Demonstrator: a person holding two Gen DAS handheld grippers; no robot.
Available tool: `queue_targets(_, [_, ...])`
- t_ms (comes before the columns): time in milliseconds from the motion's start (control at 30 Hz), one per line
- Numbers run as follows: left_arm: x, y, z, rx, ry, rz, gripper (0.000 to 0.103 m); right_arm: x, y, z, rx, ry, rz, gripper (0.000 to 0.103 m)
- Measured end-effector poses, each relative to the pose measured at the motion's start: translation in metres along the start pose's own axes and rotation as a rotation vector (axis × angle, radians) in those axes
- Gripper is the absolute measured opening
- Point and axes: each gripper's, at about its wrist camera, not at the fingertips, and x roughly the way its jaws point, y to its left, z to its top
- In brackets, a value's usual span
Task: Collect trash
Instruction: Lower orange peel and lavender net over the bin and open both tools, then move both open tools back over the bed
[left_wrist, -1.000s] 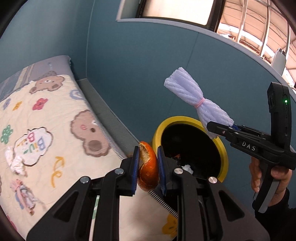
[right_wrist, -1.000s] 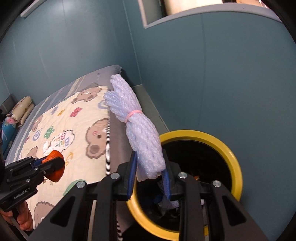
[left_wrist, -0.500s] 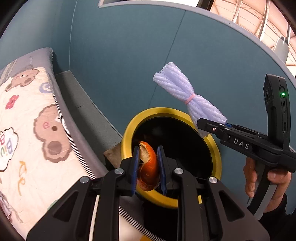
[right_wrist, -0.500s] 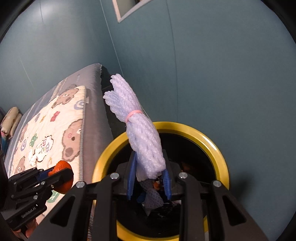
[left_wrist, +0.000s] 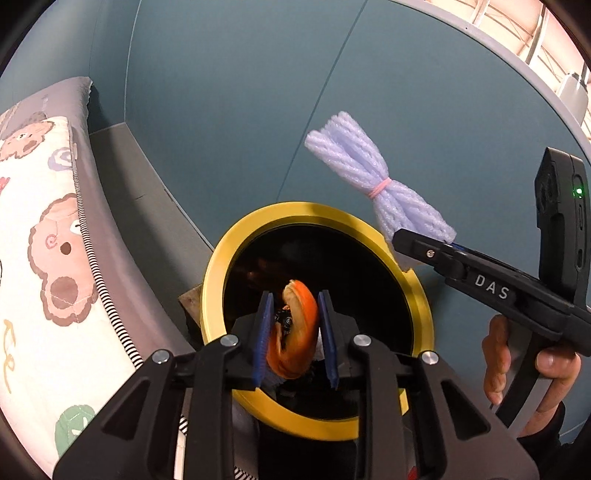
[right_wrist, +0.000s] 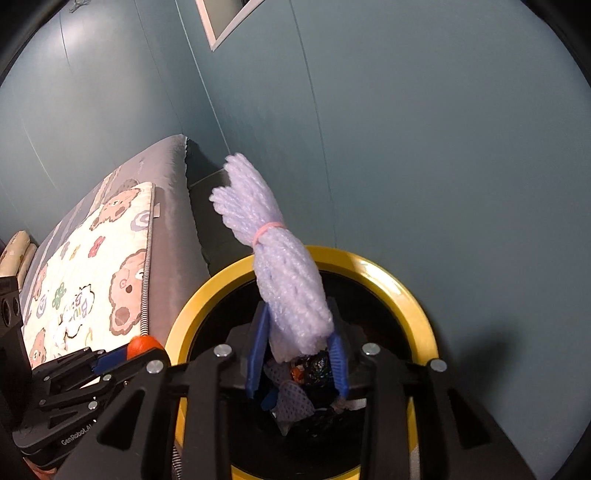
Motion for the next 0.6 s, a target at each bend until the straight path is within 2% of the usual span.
queue_targets(67, [-0.001, 0.001, 0.001, -0.002, -0.011, 0.006, 0.03, -0.003, -0.003, 0.001, 0.008, -0.005, -0.001, 0.033])
queue_targets(133, [-0.005, -0.001, -0.002, 0.0, -0.02, 0.012, 0.042, -0.005, -0.005, 0.002, 0.016, -0.007, -0.004, 0.035])
queue_targets(200, [-0.007, 0.002, -0.002, 0.003, -0.031, 0.018, 0.049, -0.008, -0.007, 0.001, 0.024, -0.01, -0.011, 0.045])
queue_targets(367, [-0.02, 0.005, -0.006, -0.005, -0.076, 0.071, 0.073, -0.016, -0.013, -0.002, 0.042, -0.014, -0.017, 0.051])
queue_targets(467, [-0.032, 0.009, -0.009, -0.011, -0.104, 0.105, 0.081, -0.021, -0.015, -0.004, 0.052, -0.013, -0.016, 0.052])
queue_targets(600, [-0.052, 0.019, -0.012, -0.032, -0.137, 0.151, 0.091, -0.026, -0.008, -0.004, 0.055, -0.02, -0.012, 0.061])
